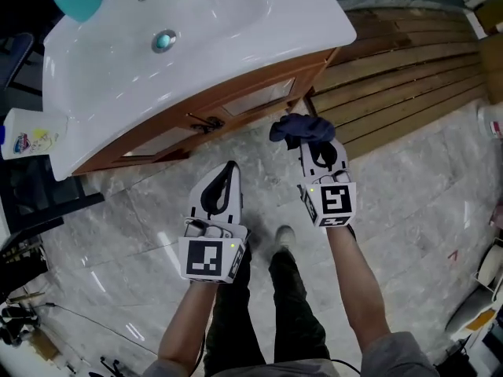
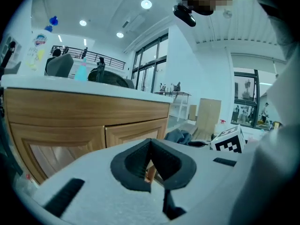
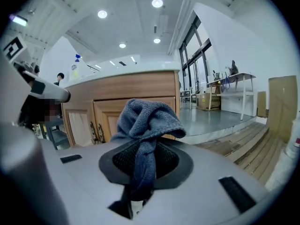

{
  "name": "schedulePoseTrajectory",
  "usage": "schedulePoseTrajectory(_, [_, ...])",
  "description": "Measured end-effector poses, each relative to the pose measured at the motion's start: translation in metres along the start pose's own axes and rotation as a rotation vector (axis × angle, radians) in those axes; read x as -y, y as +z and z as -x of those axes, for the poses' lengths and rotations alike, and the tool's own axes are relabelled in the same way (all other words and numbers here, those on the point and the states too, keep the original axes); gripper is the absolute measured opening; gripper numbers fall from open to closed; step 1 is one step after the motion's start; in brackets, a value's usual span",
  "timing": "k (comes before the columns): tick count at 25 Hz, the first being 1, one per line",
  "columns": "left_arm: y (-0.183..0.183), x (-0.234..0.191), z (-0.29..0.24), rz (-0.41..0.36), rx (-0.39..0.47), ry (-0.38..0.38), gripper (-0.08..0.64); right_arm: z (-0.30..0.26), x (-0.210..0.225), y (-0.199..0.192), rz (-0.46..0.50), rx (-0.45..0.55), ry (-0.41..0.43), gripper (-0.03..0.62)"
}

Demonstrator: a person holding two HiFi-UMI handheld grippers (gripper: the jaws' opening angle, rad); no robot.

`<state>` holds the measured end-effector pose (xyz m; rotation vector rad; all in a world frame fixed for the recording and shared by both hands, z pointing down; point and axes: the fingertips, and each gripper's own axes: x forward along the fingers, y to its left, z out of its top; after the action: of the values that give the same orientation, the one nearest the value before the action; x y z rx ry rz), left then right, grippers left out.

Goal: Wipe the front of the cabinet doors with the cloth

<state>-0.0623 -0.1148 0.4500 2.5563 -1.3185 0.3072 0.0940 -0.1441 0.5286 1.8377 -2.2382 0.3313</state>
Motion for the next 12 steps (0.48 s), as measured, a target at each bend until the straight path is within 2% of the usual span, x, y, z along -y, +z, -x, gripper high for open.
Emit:
schedulePoseTrajectory(7, [0.080, 0.037, 0.051, -0.053, 0.031, -0.018, 0.008, 0.085, -0.024, 0.104, -0.063, 0.084, 0.025, 0.061])
schedulePoseTrajectory(12, [0.142, 0.069, 0.094, -0.047, 0.035, -0.037, 0.008, 0.144, -0.035, 0.182, -0.082, 0.138, 0.028, 0.063])
